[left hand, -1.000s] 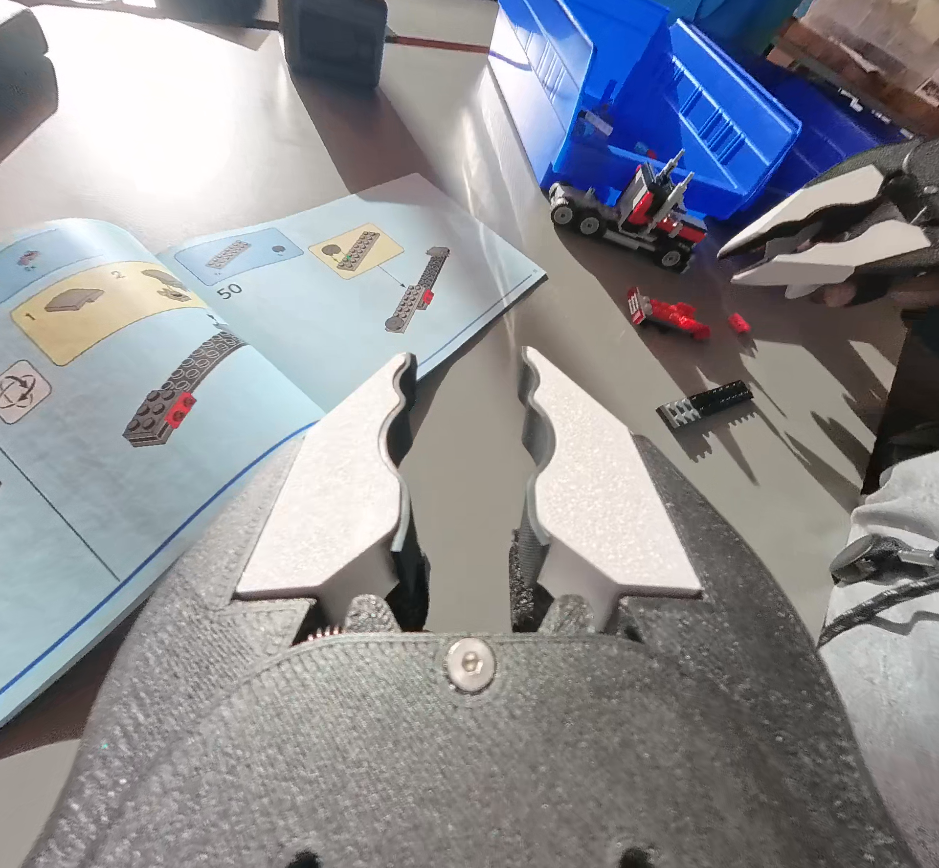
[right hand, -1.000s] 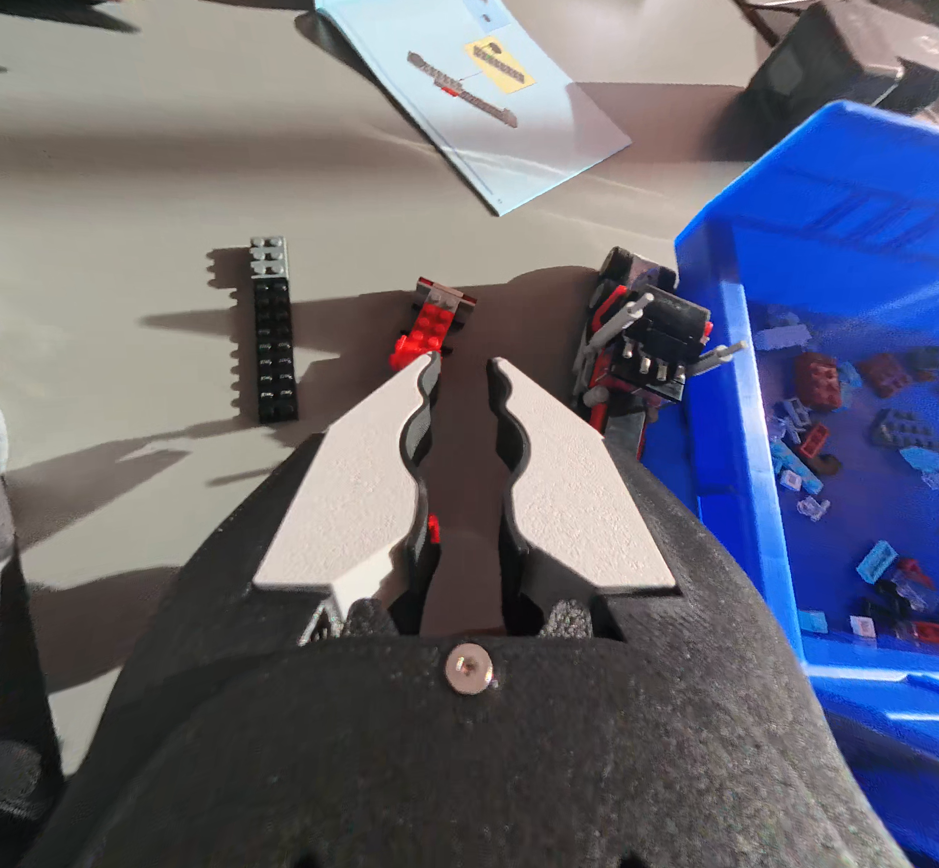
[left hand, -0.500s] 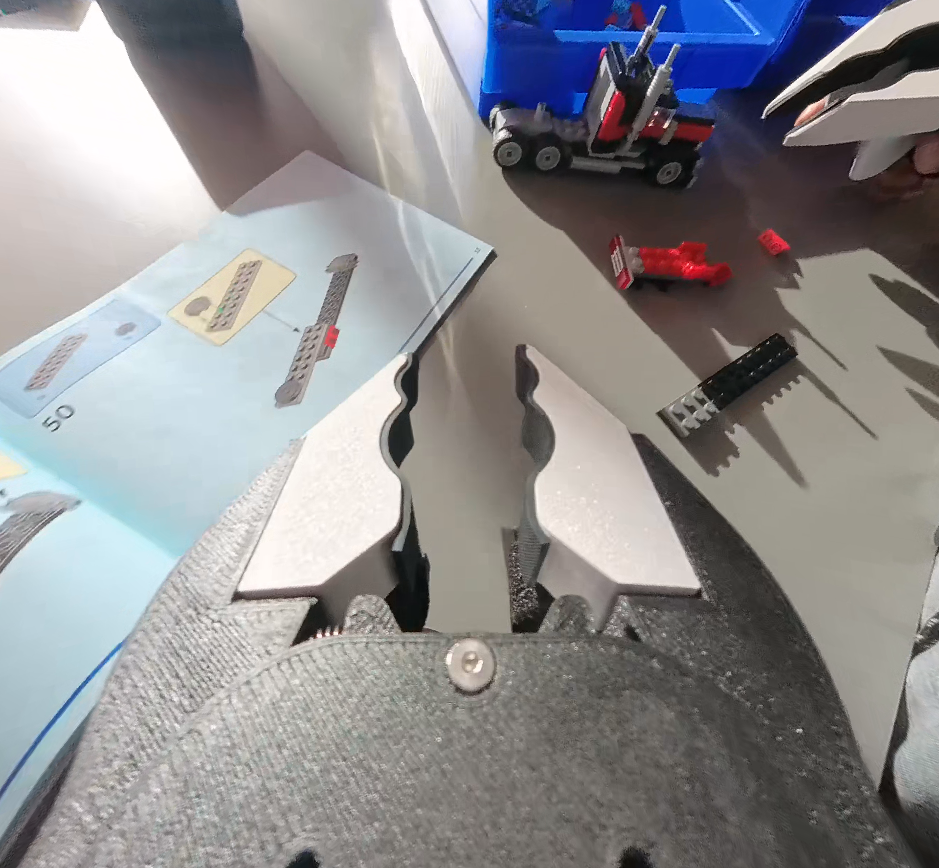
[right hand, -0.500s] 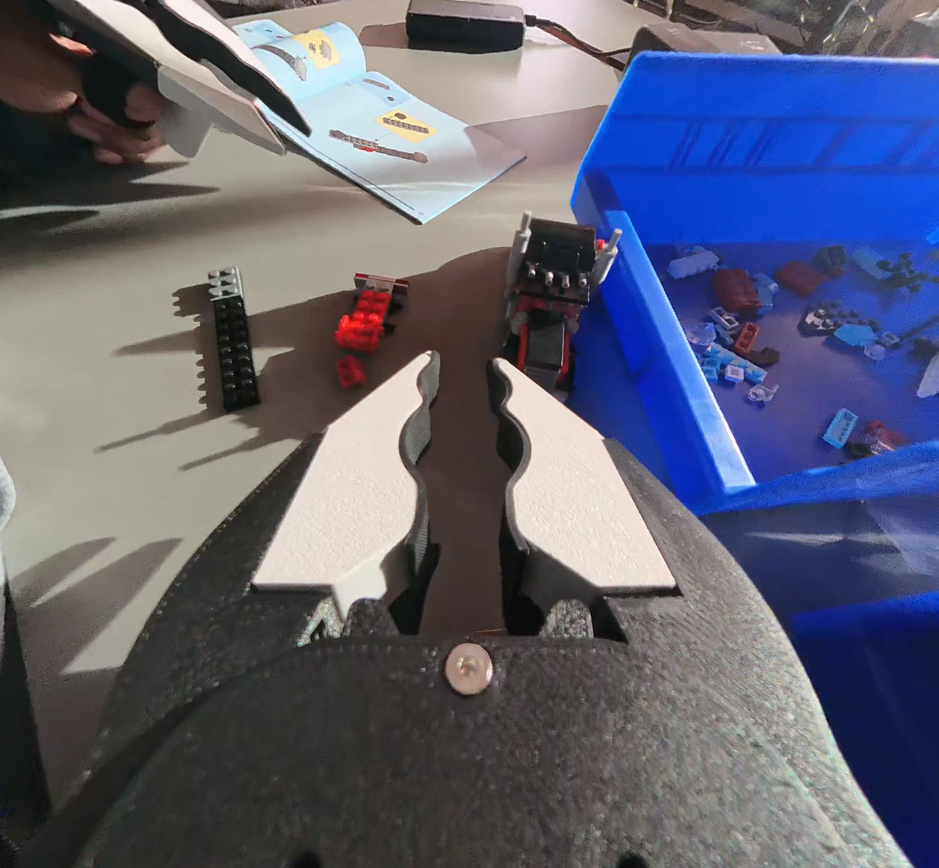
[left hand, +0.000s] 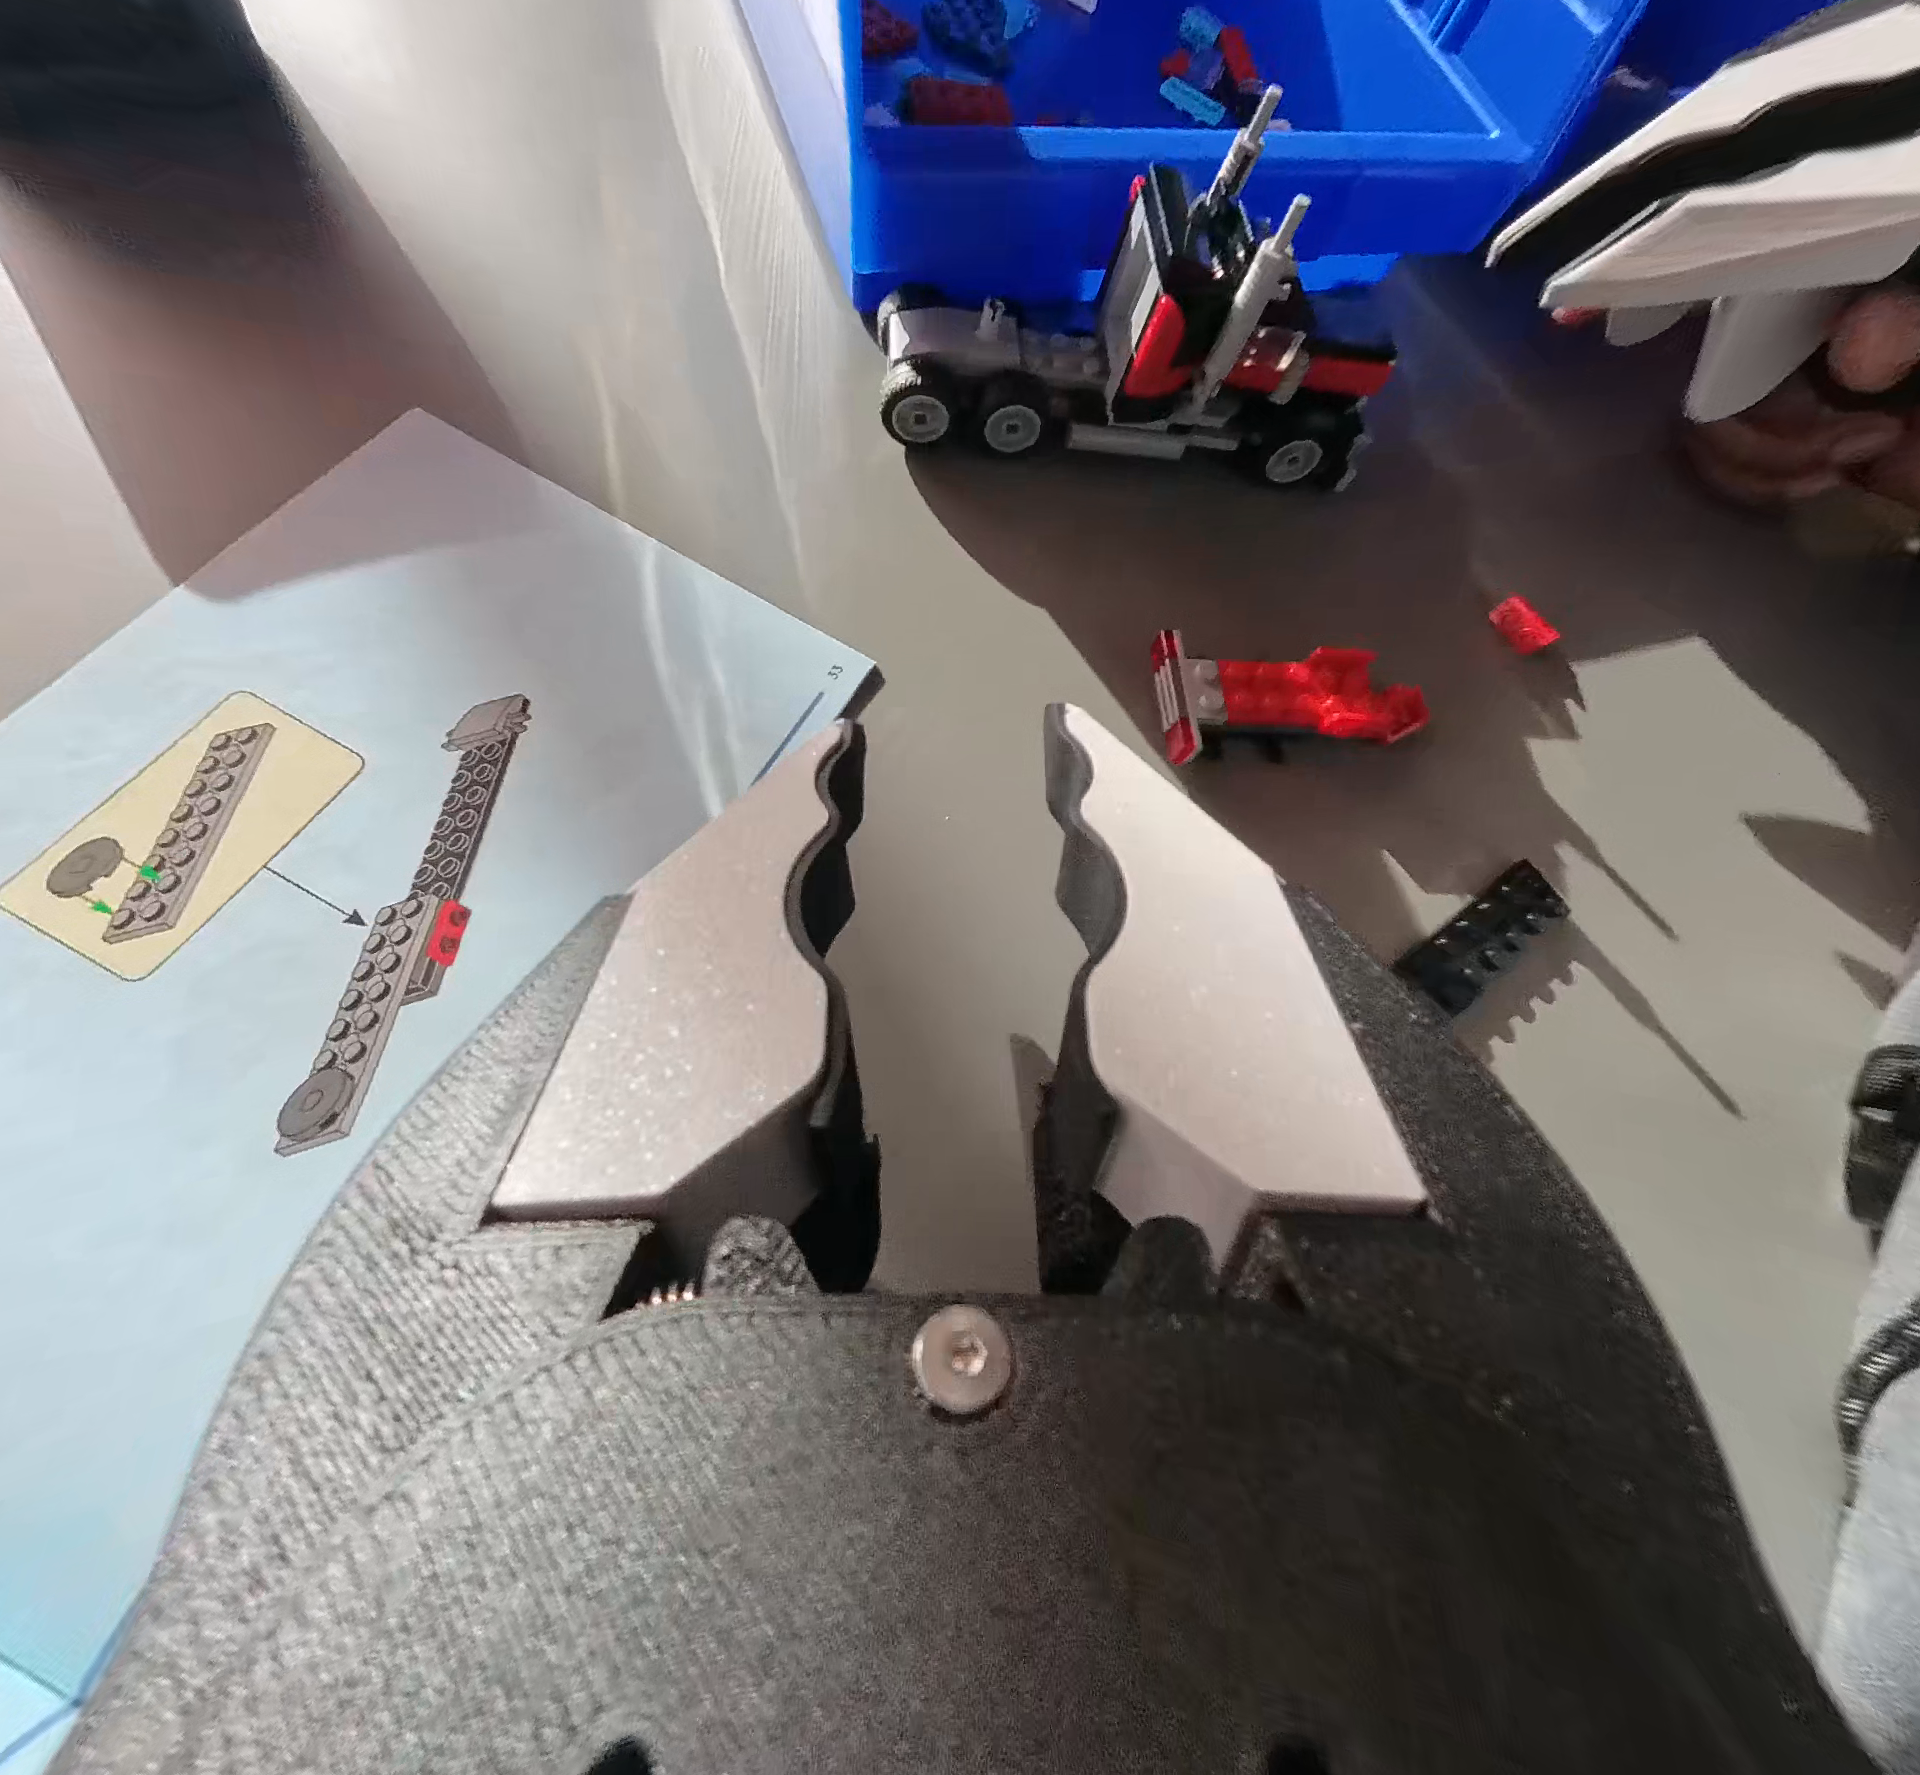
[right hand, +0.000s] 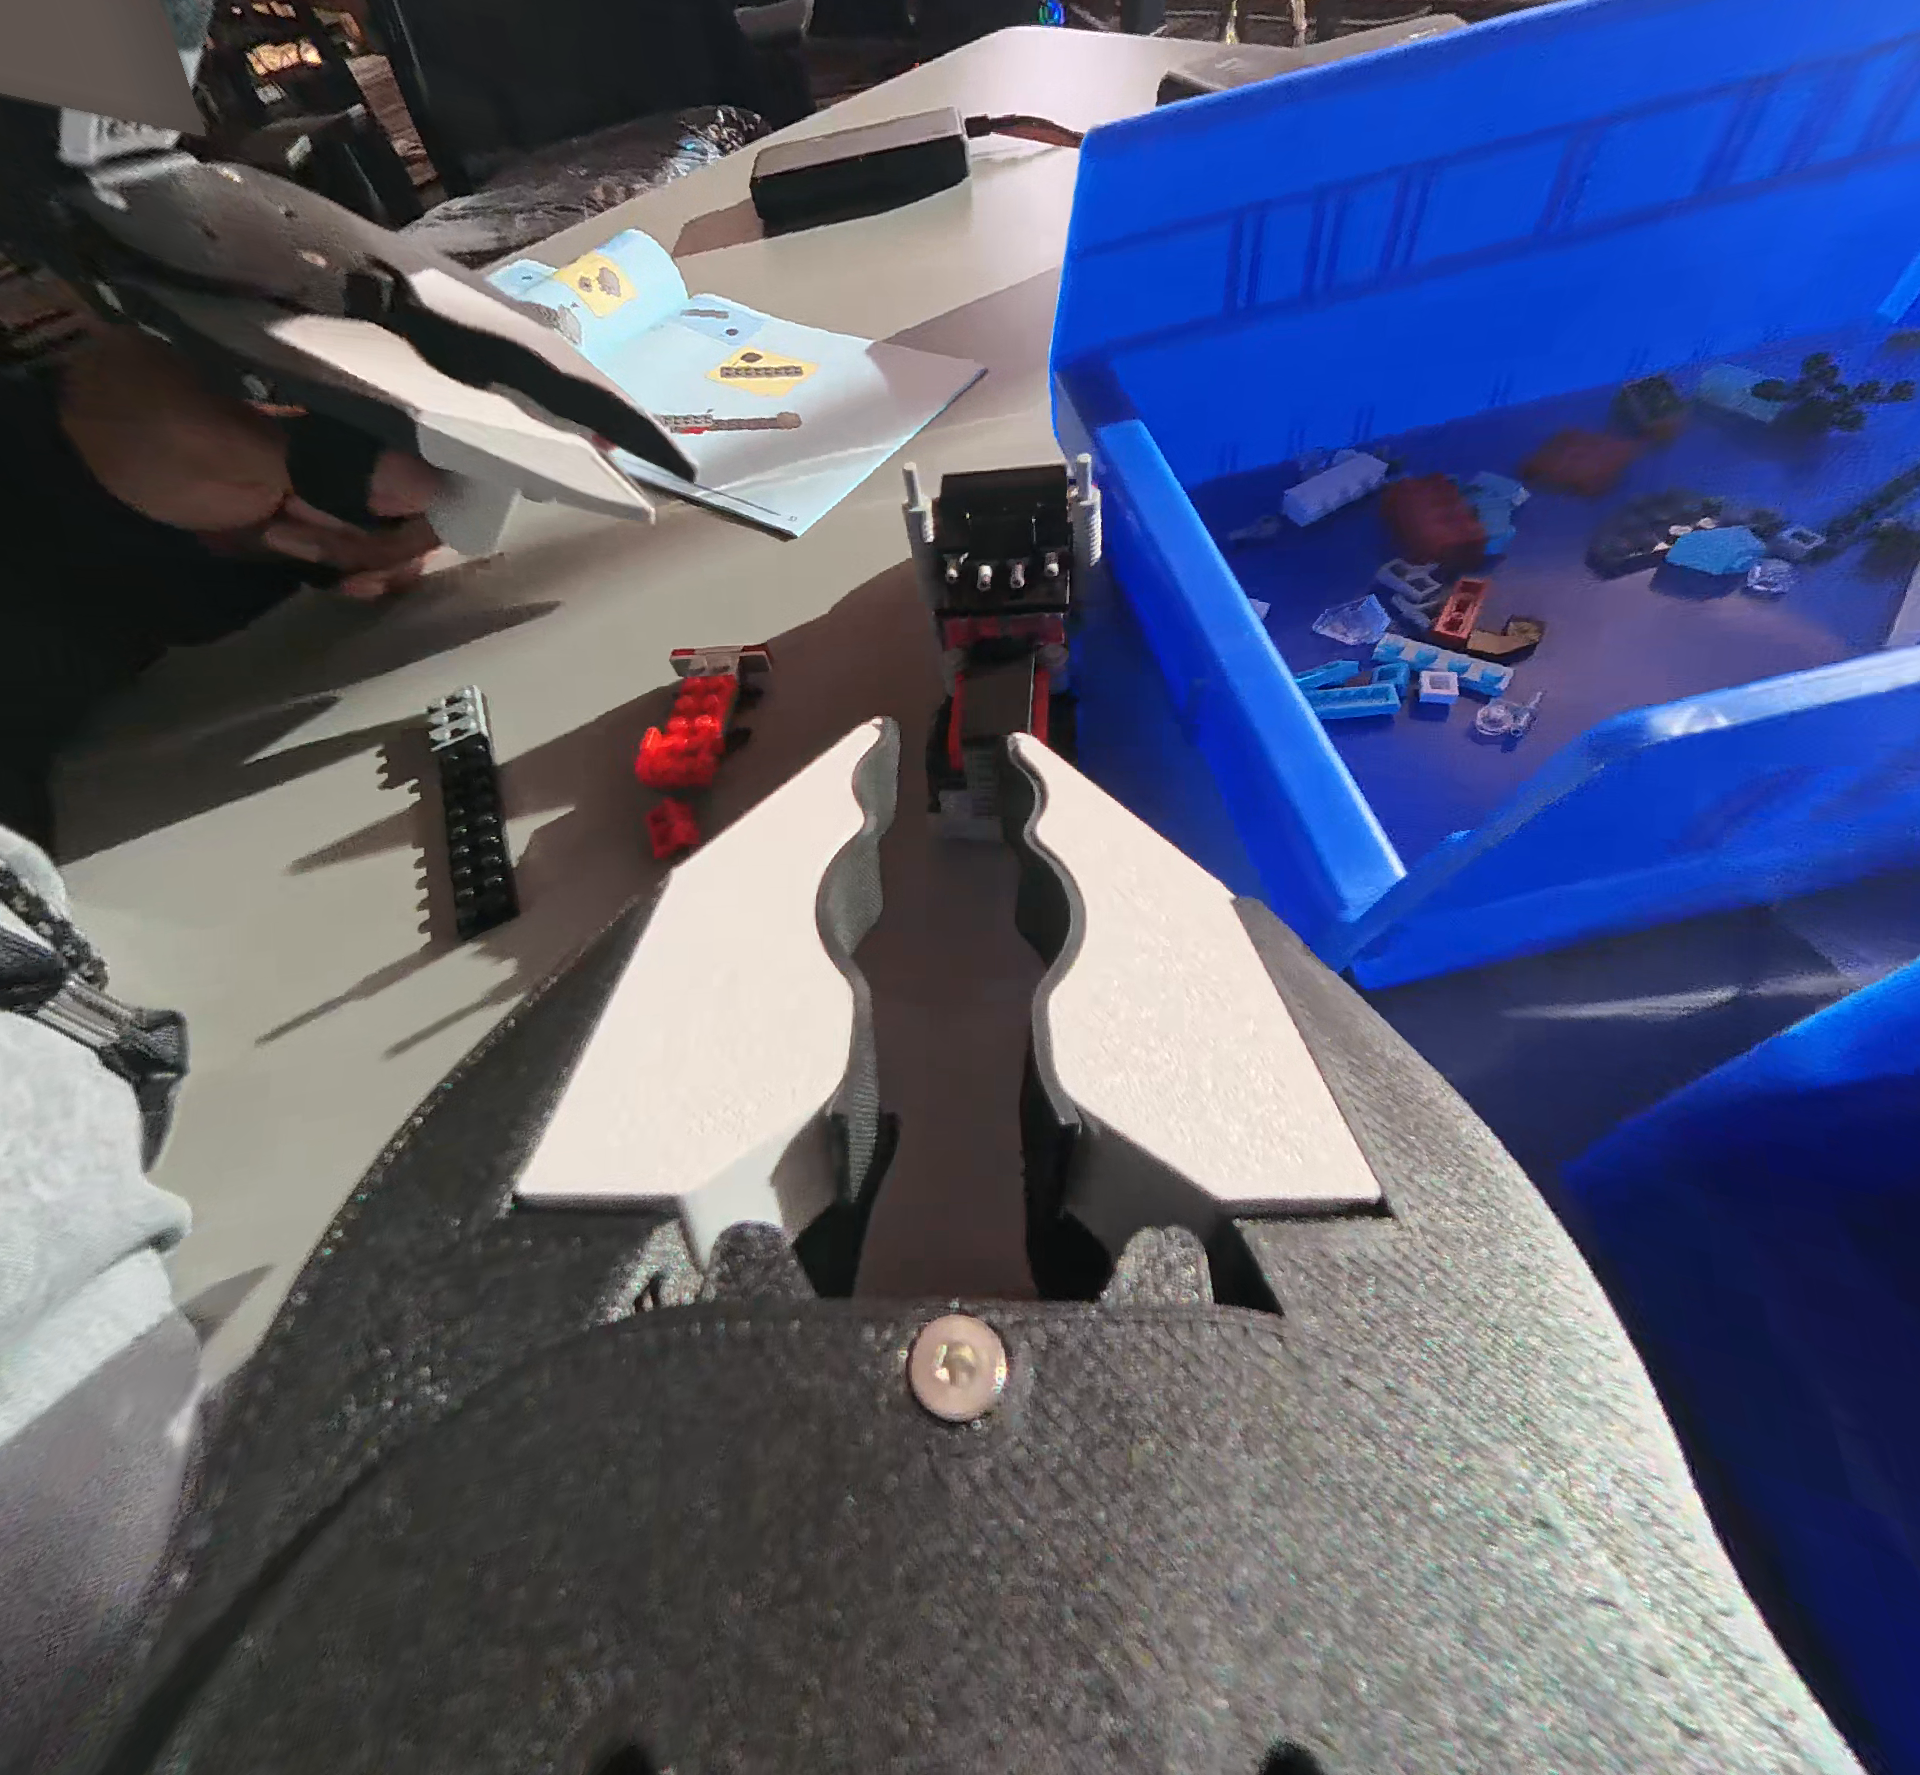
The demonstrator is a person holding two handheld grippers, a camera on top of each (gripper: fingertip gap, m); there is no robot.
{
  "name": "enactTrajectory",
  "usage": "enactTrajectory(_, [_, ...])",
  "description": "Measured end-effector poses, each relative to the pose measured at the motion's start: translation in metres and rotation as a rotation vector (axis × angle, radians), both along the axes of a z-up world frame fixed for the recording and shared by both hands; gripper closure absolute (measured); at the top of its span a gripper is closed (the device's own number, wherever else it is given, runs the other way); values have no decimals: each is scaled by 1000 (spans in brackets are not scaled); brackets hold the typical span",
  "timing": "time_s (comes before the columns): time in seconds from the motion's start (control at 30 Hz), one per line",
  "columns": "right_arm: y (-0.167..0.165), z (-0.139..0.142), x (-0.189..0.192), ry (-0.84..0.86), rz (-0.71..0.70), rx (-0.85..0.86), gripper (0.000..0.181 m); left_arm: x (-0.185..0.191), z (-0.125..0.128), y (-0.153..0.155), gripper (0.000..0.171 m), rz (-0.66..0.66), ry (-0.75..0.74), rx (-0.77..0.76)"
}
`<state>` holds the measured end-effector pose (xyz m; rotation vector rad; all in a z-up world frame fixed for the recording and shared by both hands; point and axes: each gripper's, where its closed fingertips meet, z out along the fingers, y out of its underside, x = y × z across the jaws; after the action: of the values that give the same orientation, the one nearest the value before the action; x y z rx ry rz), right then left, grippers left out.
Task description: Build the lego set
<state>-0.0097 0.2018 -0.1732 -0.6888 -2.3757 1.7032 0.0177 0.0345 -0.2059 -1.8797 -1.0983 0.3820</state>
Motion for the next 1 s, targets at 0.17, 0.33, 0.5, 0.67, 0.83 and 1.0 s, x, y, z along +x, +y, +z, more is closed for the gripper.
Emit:
enactTrajectory(0.17, [5,7,-8,-57,-8,-88,161,-3,-10,1,134,16,5,-108])
enactTrajectory(0.33, [15,17,-14,-47,-57,-164,167,-2,-12,2,135,21,20,-141])
enactTrajectory(0.5, [23,22,-15,-68,-79,-217,168,-4,-14,0,135,26,-22,-91])
enactTrajectory(0.67, [31,26,-13,-95,-89,-272,170,-3,-15,1,135,19,-39,-83])
enactTrajectory(0.83, [32,26,-12,-89,-90,-274,171,-3,-14,0,135,24,-24,-86])
enactTrajectory(1.0, [35,28,-12,-91,-100,-288,171,-4,-10,-2,136,40,-18,-54])
